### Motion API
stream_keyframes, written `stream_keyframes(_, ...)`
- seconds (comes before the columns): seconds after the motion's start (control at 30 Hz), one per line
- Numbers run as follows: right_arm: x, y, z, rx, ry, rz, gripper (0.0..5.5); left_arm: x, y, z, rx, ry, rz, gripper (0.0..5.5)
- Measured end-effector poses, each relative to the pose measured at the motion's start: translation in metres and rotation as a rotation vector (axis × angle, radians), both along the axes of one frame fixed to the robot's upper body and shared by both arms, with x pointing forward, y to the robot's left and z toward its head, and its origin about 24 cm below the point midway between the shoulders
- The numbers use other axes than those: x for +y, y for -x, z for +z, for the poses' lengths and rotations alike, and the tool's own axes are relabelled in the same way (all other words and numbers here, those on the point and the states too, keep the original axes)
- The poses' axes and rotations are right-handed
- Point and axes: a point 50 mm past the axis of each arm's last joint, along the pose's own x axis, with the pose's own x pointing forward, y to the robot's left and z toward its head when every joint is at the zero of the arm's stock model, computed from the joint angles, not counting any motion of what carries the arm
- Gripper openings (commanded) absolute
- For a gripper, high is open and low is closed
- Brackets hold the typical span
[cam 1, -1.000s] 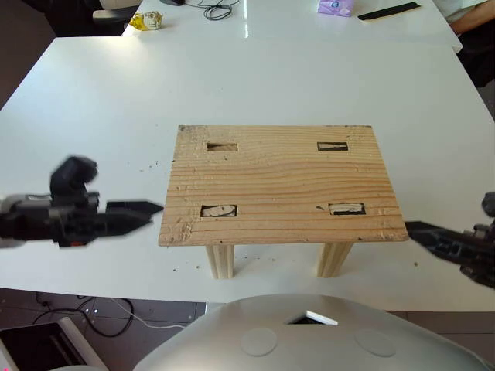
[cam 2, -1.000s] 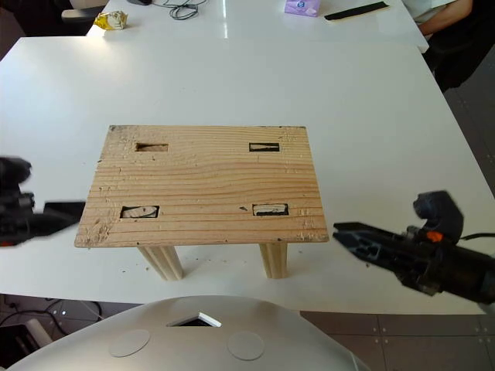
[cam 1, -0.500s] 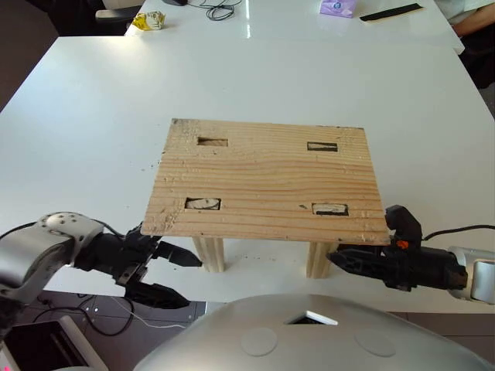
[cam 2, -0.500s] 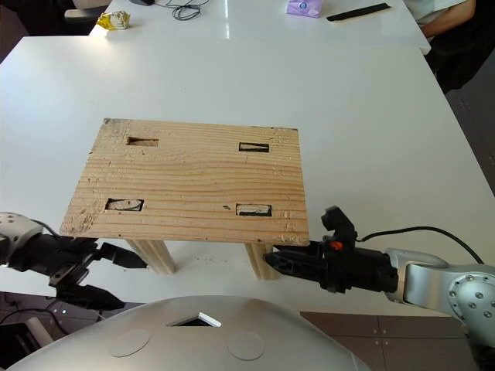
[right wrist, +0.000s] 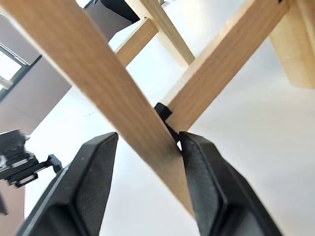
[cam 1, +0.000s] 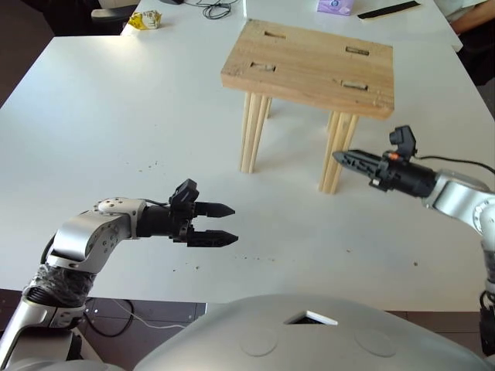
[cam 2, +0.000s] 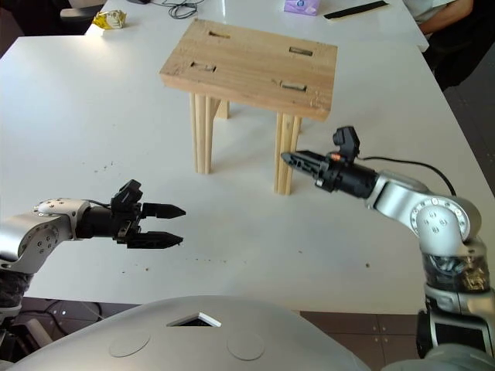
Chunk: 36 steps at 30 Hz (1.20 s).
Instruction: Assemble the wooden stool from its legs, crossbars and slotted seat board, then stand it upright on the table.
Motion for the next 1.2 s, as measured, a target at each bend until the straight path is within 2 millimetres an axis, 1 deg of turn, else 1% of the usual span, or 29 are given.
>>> stream_keyframes(0.07,0.0,-0.01,0.003,-0.047,0.03,-0.001,2.28,-0.002,-0.01,0.001,-0.051,-0.001,0.039,4.62)
stream_keyframes(0.13,-0.001,-0.01,0.002,-0.067,0.051,0.021,2.28,0.0,-0.021,0.005,-0.112,-0.001,0.097,4.62)
stream_keyframes(0.2,-0.005,-0.005,-0.004,-0.063,0.078,0.027,2.28,0.001,-0.032,0.014,-0.204,0.003,0.156,4.62)
stream_keyframes(0.27,-0.015,0.007,-0.014,-0.052,0.119,0.01,2.28,0.005,-0.043,0.027,-0.324,0.0,0.247,4.62)
stream_keyframes(0.33,-0.026,0.018,-0.017,-0.061,0.141,-0.04,2.28,0.012,-0.048,0.037,-0.407,-0.008,0.309,4.62)
stream_keyframes(0.4,-0.032,0.027,-0.013,-0.112,0.161,-0.089,2.28,0.019,-0.047,0.047,-0.463,-0.012,0.364,4.62)
stream_keyframes(0.43,-0.032,0.031,-0.013,-0.149,0.184,-0.12,2.28,0.025,-0.046,0.051,-0.493,-0.021,0.407,4.62)
stream_keyframes(0.5,-0.03,0.035,-0.018,-0.205,0.248,-0.188,2.28,0.034,-0.043,0.052,-0.527,-0.056,0.488,4.62)
stream_keyframes(0.57,-0.031,0.037,-0.03,-0.244,0.321,-0.328,2.28,0.045,-0.044,0.039,-0.563,-0.125,0.617,4.62)
stream_keyframes(0.6,-0.032,0.037,-0.04,-0.274,0.38,-0.424,2.28,0.052,-0.048,0.027,-0.587,-0.173,0.72,4.62)
stream_keyframes(0.67,-0.031,0.036,-0.059,-0.29,0.442,-0.568,2.28,0.062,-0.052,0.002,-0.6,-0.259,0.882,4.62)
stream_keyframes(0.73,-0.03,0.035,-0.076,-0.315,0.462,-0.684,2.28,0.068,-0.056,-0.022,-0.621,-0.342,1.019,4.62)
stream_keyframes(0.77,-0.029,0.034,-0.081,-0.321,0.46,-0.724,2.28,0.069,-0.058,-0.03,-0.632,-0.37,1.069,4.62)
stream_keyframes(0.83,-0.028,0.03,-0.093,-0.32,0.446,-0.769,2.28,0.064,-0.06,-0.045,-0.628,-0.383,1.133,4.62)
stream_keyframes(0.87,-0.028,0.029,-0.095,-0.323,0.436,-0.783,2.28,0.061,-0.061,-0.049,-0.628,-0.379,1.146,4.62)
stream_keyframes(1.03,-0.021,0.02,-0.112,-0.367,0.442,-0.79,2.28,0.043,-0.074,-0.061,-0.649,-0.348,1.175,4.62)
stream_keyframes(1.1,-0.018,0.013,-0.114,-0.398,0.45,-0.788,2.28,0.035,-0.075,-0.069,-0.646,-0.348,1.176,4.62)
stream_keyframes(1.2,-0.014,0.004,-0.118,-0.434,0.47,-0.788,2.28,0.024,-0.08,-0.071,-0.685,-0.344,1.182,4.62)
